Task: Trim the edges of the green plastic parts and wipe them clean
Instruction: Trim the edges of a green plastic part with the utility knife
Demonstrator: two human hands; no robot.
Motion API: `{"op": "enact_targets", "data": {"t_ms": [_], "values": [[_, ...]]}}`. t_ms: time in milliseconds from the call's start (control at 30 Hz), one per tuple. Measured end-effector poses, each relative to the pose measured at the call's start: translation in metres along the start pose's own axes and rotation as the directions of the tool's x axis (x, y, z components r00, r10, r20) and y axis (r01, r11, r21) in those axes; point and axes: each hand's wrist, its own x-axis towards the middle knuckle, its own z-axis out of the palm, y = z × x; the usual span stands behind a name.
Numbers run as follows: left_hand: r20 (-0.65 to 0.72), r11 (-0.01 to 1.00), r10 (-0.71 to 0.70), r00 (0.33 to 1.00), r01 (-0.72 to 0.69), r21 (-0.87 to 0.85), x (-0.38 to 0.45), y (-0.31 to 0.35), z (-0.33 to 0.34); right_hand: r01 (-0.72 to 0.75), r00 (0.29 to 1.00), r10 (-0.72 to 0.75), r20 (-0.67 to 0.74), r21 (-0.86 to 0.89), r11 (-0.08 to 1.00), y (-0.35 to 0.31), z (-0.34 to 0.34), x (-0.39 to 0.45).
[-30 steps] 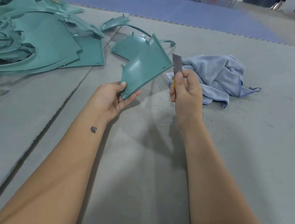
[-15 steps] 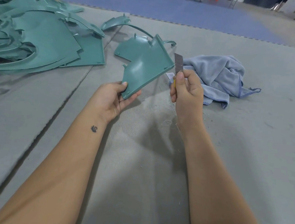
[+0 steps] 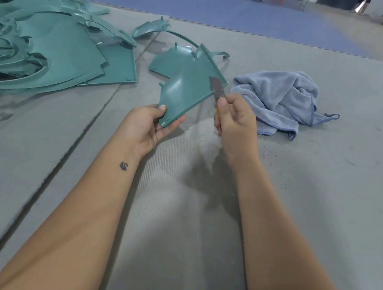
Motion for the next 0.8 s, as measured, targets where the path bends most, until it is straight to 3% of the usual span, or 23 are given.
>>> {"op": "enact_targets", "data": {"t_ms": [133,200,333,433,533,667,800], "values": [[0.015,1.000,0.013,1.000,-0.013,-0.010,0.001,0.000,-0.001,0.074,0.988,-0.044,0.145,-0.210,0.975,0.005,0.010,-0.005],[0.019,1.000,0.019,1.000,-0.019,-0.006,0.001,0.000,-0.001,0.062,0.985,-0.029,0.168,-0.194,0.979,0.005,0.013,-0.006],[0.009,1.000,0.015,1.000,-0.015,-0.006,0.002,-0.001,0.000,-0.033,0.997,0.039,-0.067,0.089,0.995,0.000,0.006,-0.003],[0.009,1.000,0.021,1.000,-0.021,0.015,0.003,-0.001,-0.002,-0.046,0.983,0.055,-0.174,0.057,0.997,0.002,-0.001,0.000],[0.005,0.999,0.028,1.000,-0.028,0.038,0.005,-0.003,-0.002,-0.040,0.993,0.032,-0.112,-0.072,0.997,0.005,0.002,-0.003],[0.017,0.998,0.044,0.999,-0.044,0.045,0.007,-0.004,-0.003,0.073,0.997,-0.063,0.038,-0.373,0.925,0.010,0.012,-0.010],[0.018,0.996,0.065,0.998,-0.066,0.053,0.007,-0.005,-0.002,0.125,0.983,-0.046,0.177,-0.470,0.874,0.012,0.014,-0.014]]}}
